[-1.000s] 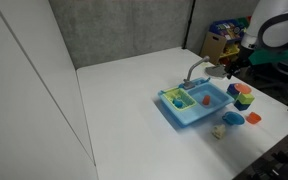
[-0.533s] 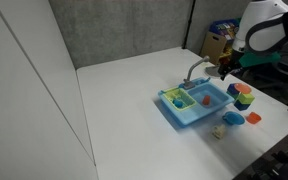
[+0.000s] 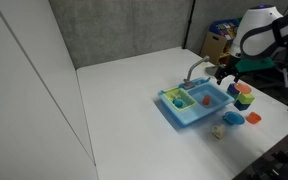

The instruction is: Move the orange cup from the sink to the orange plate

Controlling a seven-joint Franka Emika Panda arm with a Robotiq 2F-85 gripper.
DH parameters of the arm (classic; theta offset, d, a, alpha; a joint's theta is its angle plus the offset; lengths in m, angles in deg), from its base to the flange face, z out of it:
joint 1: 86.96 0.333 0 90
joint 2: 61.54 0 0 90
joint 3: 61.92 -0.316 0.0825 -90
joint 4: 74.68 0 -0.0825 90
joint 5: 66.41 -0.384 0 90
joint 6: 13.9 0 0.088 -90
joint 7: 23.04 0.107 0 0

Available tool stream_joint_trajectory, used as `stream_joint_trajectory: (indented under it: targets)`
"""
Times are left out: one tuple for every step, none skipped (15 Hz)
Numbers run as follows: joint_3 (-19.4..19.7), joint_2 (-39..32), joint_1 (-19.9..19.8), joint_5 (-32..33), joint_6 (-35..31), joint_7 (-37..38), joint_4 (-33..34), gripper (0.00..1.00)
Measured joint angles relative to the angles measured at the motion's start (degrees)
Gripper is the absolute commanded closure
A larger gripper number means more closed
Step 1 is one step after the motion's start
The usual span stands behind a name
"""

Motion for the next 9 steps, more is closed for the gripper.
stream_joint_trajectory:
  targets:
    - [0.00, -0.85, -0.01, -1.11, -1.15, -0.89, 0.05, 0.00]
    - [0.00, -1.76, -0.04, -2.17, -2.34, -1.94, 0.13, 0.00]
    - [-0.02, -2.68, -0.08, -3.39, -3.35, -3.07, 0.29, 0.00]
    - [-0.13, -3.70, -0.17, -4.83, -4.20, -4.48, 0.57, 0.00]
    - [-0.29, -4.76, -0.29, -6.16, -5.06, -5.95, 0.92, 0.00]
    - [-0.48, -5.81, -0.43, -7.22, -5.86, -7.17, 1.30, 0.00]
    - [-0.62, -6.88, -0.55, -8.02, -6.71, -8.26, 1.74, 0.00]
    - [-0.71, -7.98, -0.63, -8.34, -7.39, -9.11, 2.28, 0.00]
    - [-0.73, -9.10, -0.66, -8.41, -8.08, -9.63, 2.88, 0.00]
